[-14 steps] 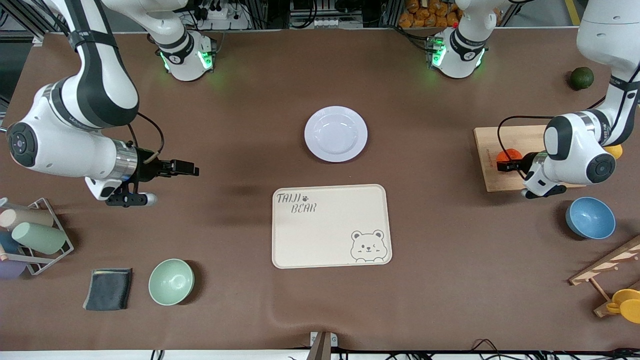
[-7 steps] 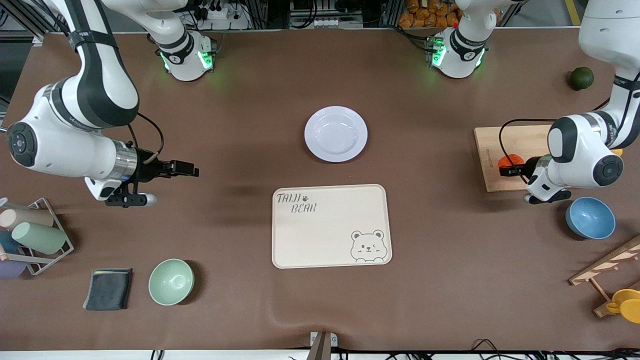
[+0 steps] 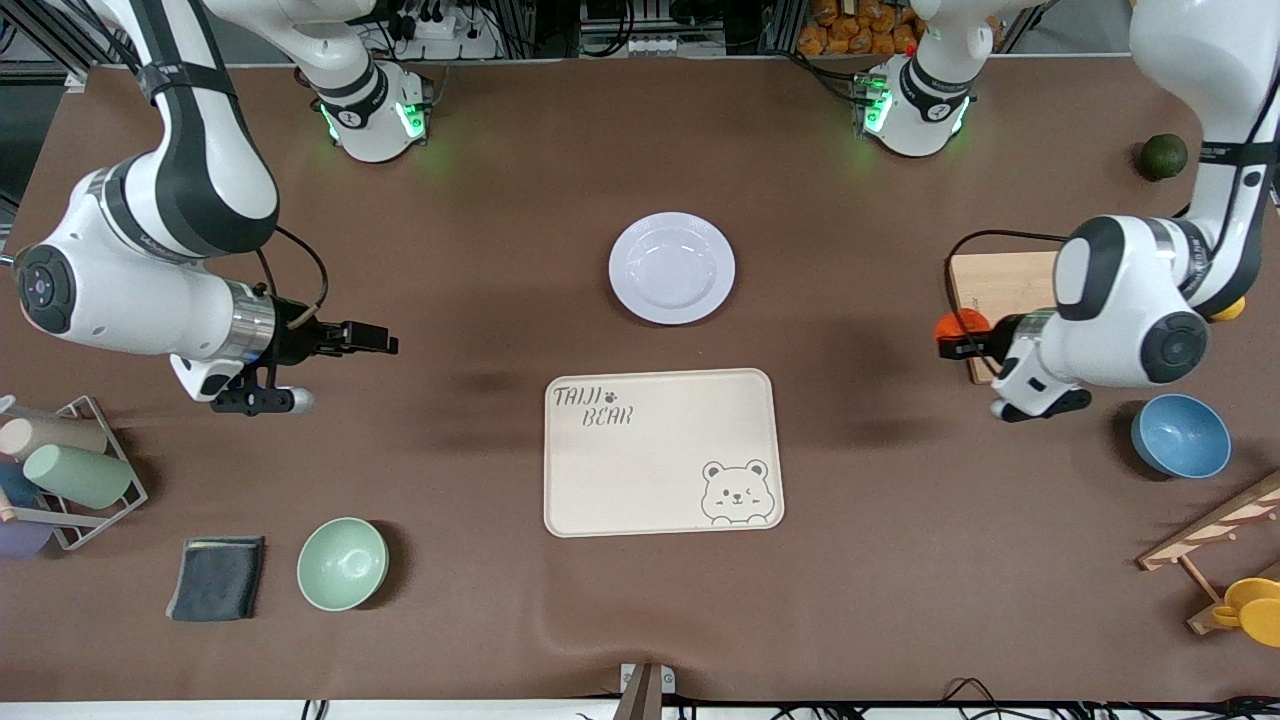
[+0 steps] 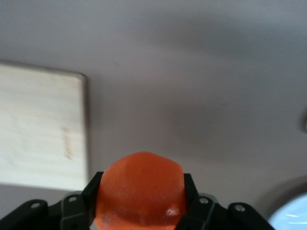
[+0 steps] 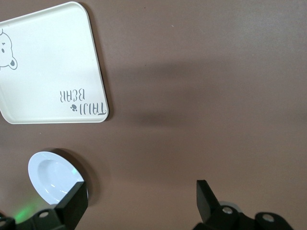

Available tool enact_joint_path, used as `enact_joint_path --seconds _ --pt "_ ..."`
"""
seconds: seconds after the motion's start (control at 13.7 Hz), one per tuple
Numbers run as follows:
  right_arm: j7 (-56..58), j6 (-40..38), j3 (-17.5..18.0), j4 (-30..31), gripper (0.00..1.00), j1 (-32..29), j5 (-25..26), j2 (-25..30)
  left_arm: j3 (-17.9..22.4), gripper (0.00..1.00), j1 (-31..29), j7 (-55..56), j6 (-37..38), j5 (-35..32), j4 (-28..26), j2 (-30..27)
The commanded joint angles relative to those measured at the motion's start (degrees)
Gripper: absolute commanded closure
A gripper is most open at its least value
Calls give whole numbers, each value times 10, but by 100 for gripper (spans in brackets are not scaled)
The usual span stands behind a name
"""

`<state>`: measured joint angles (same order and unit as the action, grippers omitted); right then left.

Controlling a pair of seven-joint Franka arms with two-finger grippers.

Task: Place orange and plate with both arms
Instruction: 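Lift the orange with the left gripper and lower it onto the plate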

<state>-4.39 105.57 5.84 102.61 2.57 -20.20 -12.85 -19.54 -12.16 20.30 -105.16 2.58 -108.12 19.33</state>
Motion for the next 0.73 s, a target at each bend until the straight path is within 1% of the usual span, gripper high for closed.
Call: enact_joint_path --seconds 0.0,0.15,0.22,0.51,0.66 --pt "-8 5 0 2 0 0 -10 -1 -64 86 -2 117 20 27 12 2" --pt "-8 5 0 2 0 0 -10 0 -101 88 14 213 8 39 13 9" --pt "-8 5 0 2 0 0 -10 -1 -109 88 34 258 -1 40 13 13" --pt "-8 5 0 2 0 0 -10 0 -110 88 159 456 -61 39 12 44" --pt "-8 5 0 2 0 0 -10 -1 -108 87 214 534 -84 37 5 52"
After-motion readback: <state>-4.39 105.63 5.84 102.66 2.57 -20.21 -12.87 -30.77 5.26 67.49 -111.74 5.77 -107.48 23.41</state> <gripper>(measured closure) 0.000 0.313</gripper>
